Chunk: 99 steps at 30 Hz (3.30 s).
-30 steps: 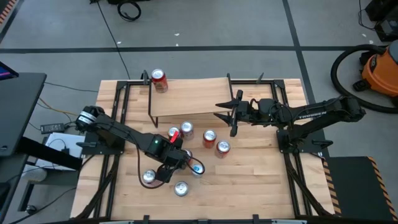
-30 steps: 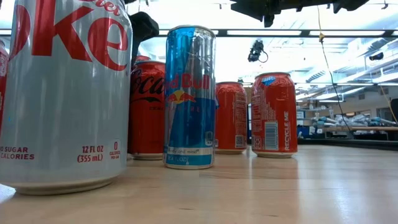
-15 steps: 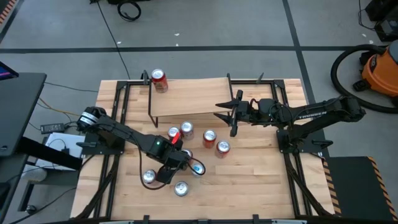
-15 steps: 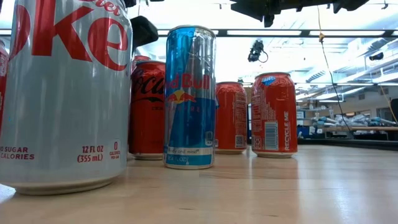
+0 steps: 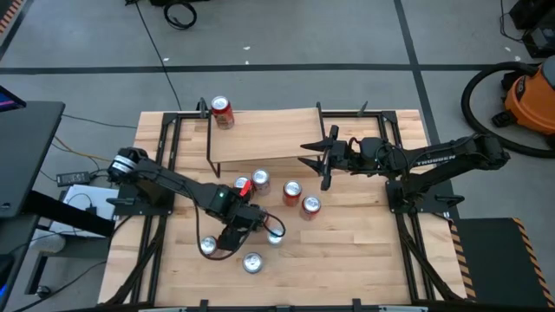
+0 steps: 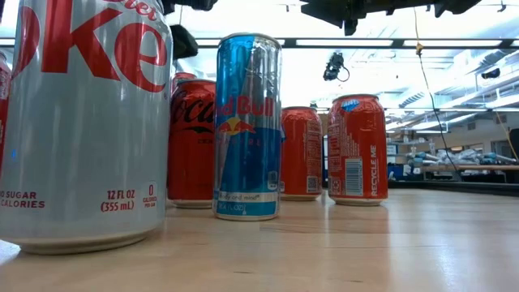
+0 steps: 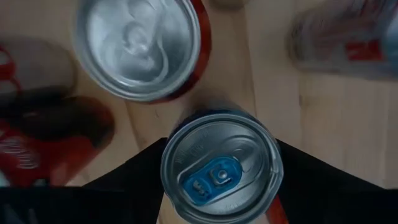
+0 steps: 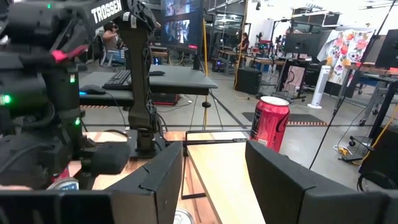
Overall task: Place canned beverage on shelf
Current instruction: Put the blue soda can on the shelf
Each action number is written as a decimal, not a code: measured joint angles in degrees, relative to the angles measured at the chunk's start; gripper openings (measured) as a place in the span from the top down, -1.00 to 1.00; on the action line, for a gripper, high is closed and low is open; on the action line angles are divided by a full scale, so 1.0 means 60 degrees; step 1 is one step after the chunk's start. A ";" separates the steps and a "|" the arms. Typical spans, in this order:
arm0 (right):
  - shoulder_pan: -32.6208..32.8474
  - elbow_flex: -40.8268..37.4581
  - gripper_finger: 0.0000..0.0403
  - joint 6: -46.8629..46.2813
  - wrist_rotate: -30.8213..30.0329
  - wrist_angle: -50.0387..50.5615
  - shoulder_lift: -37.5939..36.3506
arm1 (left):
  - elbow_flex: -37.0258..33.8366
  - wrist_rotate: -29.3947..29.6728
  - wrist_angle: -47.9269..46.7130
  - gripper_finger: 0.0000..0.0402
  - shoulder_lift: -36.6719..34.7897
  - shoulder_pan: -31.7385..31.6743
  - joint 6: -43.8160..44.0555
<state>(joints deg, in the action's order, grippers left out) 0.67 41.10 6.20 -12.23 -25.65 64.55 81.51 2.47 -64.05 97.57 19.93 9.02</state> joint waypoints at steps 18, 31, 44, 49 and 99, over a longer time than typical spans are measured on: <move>-0.0018 0.0000 0.08 0.0000 -0.0001 0.0005 0.0000 | 0.1334 -0.0043 -0.1471 -0.26 -0.1497 -0.1337 0.0046; -0.0018 0.0000 0.08 -0.0022 -0.0004 -0.0010 0.0000 | 0.3633 0.0377 -0.2490 -0.26 -0.1590 -0.3174 -0.0189; -0.0088 0.0000 0.08 0.0008 -0.0004 -0.0183 0.0000 | 0.4705 -0.0111 -0.3230 -0.26 -0.1104 -0.6856 -0.0570; -0.0135 0.0000 0.08 0.0006 -0.0004 -0.0158 0.0000 | 0.5751 -0.0141 -0.4095 -0.26 -0.0154 -0.7649 -0.1046; -0.0127 0.0000 0.08 0.0036 0.0080 -0.0055 0.0000 | 0.6985 -0.0035 -0.4325 -0.44 0.1194 -0.7854 -0.3594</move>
<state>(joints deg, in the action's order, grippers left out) -0.10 41.10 6.42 -11.75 -25.98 64.55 123.42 2.27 -90.00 104.73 -27.20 -12.54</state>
